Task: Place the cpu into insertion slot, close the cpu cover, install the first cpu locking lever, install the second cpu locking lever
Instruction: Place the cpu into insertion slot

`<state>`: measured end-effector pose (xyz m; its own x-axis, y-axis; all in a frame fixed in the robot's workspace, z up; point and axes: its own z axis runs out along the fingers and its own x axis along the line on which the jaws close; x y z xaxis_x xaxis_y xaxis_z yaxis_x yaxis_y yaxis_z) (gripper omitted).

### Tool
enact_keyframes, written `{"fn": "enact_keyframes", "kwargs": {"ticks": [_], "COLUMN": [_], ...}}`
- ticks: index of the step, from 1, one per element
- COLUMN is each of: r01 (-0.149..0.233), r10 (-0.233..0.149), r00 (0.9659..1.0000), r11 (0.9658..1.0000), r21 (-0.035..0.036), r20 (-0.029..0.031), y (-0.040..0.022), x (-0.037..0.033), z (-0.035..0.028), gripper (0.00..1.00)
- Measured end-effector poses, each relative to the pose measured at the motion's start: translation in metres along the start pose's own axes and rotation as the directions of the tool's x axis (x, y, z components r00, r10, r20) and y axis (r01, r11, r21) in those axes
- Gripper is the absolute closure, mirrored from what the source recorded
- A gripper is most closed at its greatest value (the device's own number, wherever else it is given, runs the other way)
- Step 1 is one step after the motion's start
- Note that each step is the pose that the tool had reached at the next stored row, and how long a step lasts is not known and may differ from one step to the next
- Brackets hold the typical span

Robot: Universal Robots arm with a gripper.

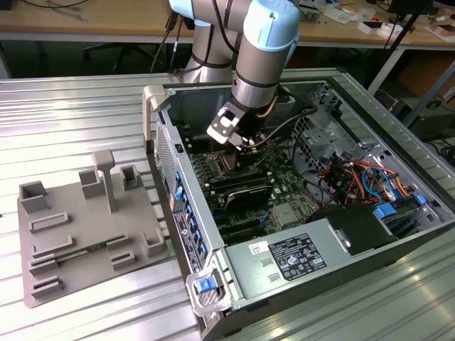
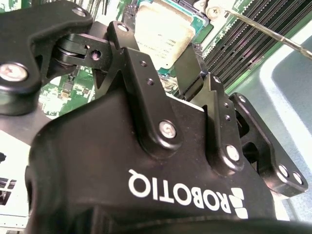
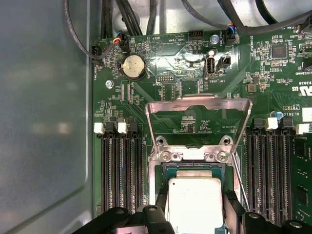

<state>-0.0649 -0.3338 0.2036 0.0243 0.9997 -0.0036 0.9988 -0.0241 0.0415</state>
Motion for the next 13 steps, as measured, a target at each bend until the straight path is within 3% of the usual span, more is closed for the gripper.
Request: {"fn": "enact_keyframes", "kwargs": {"ticks": [10, 11, 13], "r01": [-0.008, -0.008, -0.008], "r10": [0.008, 0.008, 0.008], "r00": [1.0, 1.0, 1.0], "r11": [1.0, 1.0, 1.0], "r21": [0.0001, 0.0001, 0.0001], "r20": [0.0002, 0.0002, 0.0002], "y": [0.0002, 0.0002, 0.0002], "x": [0.0, 0.0, 0.0], "z": [0.0001, 0.0001, 0.0001], "gripper": [0.45, 0.39, 0.39]}}
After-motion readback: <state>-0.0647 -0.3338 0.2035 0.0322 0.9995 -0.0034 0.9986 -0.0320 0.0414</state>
